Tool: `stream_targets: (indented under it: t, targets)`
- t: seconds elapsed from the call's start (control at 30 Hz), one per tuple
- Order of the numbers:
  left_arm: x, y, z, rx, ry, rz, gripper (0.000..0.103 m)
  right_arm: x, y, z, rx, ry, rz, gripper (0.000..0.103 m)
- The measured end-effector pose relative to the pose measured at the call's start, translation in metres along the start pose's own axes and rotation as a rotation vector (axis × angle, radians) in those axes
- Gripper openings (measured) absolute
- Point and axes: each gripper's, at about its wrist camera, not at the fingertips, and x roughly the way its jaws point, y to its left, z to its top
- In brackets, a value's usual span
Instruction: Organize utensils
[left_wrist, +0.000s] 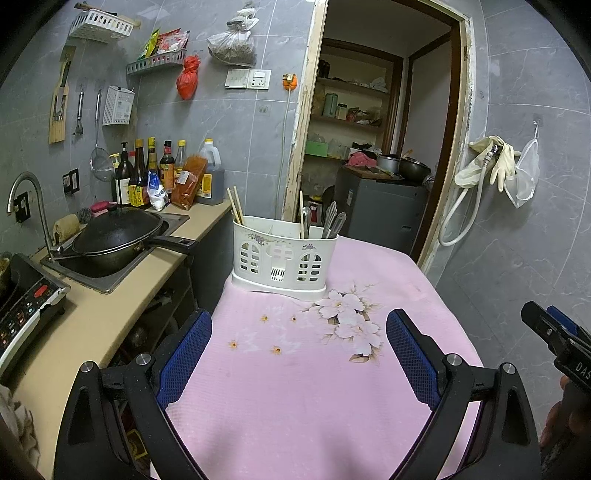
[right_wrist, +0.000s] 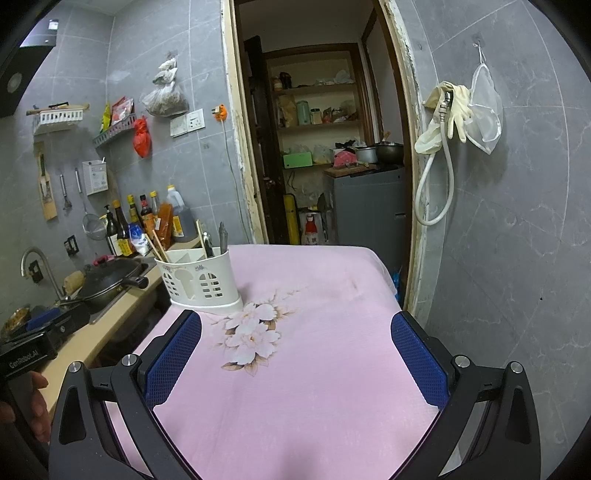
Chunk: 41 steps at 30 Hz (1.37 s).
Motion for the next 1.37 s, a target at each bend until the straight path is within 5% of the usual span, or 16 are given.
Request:
stream_targets:
  t: [1.37]
  targets:
    - [0.011, 0.004, -0.009, 0.038, 0.027, 0.075, 0.092, 0.006, 0.002, 0.0, -0.001, 0.007, -0.002, 0.103]
